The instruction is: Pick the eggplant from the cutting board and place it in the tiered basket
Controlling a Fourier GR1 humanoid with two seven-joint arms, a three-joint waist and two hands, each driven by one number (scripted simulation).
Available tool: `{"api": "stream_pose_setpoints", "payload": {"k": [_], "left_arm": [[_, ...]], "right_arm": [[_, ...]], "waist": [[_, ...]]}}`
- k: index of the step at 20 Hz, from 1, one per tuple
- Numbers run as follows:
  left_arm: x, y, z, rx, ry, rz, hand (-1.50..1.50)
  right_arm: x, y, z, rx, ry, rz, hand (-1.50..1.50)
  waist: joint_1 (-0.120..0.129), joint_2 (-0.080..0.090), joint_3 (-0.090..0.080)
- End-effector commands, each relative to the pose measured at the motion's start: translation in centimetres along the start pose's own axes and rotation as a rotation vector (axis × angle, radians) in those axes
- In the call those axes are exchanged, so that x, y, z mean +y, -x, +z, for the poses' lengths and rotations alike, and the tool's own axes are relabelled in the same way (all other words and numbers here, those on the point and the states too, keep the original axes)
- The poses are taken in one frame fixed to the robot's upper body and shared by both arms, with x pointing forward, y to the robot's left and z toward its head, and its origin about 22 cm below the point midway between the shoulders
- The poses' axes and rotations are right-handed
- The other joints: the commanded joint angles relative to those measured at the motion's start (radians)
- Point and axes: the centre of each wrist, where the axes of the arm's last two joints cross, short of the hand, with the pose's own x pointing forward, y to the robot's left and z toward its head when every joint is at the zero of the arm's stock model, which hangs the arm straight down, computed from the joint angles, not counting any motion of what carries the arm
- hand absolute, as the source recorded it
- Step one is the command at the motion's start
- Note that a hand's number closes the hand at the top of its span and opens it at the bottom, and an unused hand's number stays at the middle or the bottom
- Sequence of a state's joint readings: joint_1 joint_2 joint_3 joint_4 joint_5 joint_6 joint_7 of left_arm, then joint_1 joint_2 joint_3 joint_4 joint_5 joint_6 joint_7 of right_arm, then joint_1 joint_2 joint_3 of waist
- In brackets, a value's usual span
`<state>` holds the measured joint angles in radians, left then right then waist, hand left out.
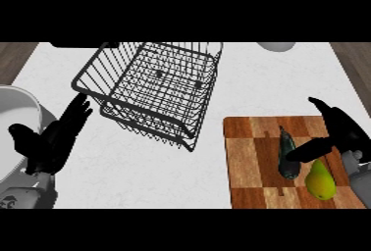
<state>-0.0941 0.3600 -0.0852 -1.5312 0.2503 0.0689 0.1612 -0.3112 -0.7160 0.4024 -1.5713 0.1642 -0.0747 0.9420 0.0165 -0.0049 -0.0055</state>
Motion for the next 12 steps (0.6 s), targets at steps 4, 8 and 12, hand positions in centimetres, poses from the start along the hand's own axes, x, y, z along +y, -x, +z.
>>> {"api": "stream_pose_setpoints", "payload": {"k": [4, 8, 12], "left_arm": [[1.5, 0.9, 0.0, 0.02, -0.002, 0.007, 0.0], [0.8, 0.6, 0.6, 0.018, -0.004, 0.005, 0.0], [1.1, -0.7, 0.6, 0.013, -0.003, 0.006, 0.0]], "right_arm": [[-2.0, -7.2, 3.5, 0.091, -0.195, 0.15, -1.5], [1.1, -6.9, 1.7, 0.164, -0.153, 0.124, -1.5], [1.8, -7.1, 0.3, 0.216, -0.135, 0.117, -1.5]], "waist": [[-0.002, 0.004, 0.002], [-0.006, 0.004, 0.004], [-0.005, 0.005, 0.005]]}}
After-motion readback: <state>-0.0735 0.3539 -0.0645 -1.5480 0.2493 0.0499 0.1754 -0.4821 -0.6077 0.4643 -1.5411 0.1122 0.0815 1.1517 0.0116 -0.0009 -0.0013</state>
